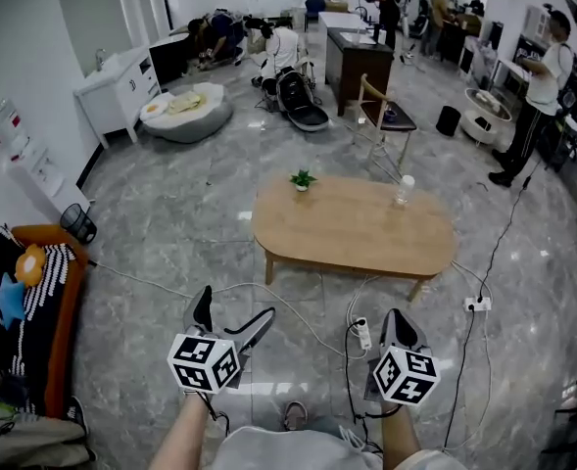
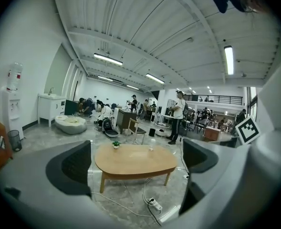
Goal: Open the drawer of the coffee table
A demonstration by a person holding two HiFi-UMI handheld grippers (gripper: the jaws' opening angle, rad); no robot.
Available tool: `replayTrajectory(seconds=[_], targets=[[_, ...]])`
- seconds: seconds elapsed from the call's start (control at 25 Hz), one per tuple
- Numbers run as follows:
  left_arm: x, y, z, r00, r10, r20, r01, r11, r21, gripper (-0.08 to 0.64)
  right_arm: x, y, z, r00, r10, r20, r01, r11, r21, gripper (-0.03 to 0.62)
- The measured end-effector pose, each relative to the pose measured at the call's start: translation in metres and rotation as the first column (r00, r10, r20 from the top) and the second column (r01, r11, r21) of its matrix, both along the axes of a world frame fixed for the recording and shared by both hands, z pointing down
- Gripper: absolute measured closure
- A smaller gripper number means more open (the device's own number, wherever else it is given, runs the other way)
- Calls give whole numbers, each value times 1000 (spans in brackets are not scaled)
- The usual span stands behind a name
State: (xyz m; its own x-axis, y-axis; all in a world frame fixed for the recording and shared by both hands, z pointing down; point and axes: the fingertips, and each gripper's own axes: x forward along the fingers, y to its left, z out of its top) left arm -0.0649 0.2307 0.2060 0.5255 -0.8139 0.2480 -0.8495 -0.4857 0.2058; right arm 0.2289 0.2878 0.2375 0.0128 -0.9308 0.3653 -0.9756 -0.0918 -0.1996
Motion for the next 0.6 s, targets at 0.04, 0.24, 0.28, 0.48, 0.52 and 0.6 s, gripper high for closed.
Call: replayTrajectory(seconds=[0.04, 0.24, 0.28, 0.48, 0.52, 0.6], targets=[[0, -6, 2, 1000, -5, -5, 5, 1000, -7, -16, 2, -8, 0, 1000, -2, -2, 2, 1000, 1, 592], [0, -28, 16, 1000, -9, 1, 9, 999, -33, -15, 9, -40, 0, 1000, 1, -4, -1, 1000, 5, 592], [-2, -33, 16, 1000, -15, 4, 15, 999, -30, -15, 10, -45, 0, 1000, 3, -3, -3, 1000, 3, 592], [-6, -76, 19, 1000, -26, -2, 26, 999, -31, -15, 6, -80, 9, 1000, -7, 4, 7, 1000, -23, 592], [-3, -87, 21, 1000, -21, -5, 21, 999, -36, -15, 5, -89, 11, 1000, -6, 5, 6, 1000, -27, 592], [3, -110, 24, 1000, -6, -15, 5, 999, -39, -15, 5, -106, 12, 1000, 2, 5, -2, 1000, -31, 592]])
